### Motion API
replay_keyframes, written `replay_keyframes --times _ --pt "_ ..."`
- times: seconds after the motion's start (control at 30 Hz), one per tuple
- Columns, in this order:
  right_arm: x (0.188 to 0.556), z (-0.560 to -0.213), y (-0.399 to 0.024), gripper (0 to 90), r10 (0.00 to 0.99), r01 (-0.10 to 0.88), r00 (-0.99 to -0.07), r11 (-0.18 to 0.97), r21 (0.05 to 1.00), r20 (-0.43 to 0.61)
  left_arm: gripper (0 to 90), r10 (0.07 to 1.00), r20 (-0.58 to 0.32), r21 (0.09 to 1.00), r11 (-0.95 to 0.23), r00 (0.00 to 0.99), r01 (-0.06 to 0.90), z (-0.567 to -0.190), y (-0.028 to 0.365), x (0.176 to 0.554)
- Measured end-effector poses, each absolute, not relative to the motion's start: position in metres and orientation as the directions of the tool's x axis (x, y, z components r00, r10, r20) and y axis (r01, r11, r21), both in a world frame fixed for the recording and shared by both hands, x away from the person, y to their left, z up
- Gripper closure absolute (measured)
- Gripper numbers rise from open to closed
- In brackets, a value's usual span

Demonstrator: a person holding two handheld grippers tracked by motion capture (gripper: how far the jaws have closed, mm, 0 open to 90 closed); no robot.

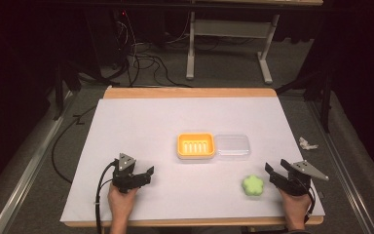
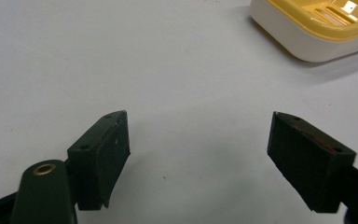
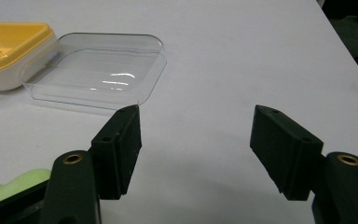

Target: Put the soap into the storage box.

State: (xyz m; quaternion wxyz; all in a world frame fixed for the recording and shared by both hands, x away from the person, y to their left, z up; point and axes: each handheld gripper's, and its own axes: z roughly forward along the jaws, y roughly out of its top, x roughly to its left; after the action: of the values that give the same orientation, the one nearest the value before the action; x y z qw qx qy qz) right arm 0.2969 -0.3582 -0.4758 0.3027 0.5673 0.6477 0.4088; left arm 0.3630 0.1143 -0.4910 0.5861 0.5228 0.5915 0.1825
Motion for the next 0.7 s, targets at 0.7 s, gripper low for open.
replay_keyframes --times 0.7 --pt "0.3010 -0.4747 -0.3537 34.5 0.980 0.520 -0.194 0.064 0.851 0.044 21.5 0.832 -0.503 0.828 0.386 0.234 0.407 -0.4909 0.1145 0.3631"
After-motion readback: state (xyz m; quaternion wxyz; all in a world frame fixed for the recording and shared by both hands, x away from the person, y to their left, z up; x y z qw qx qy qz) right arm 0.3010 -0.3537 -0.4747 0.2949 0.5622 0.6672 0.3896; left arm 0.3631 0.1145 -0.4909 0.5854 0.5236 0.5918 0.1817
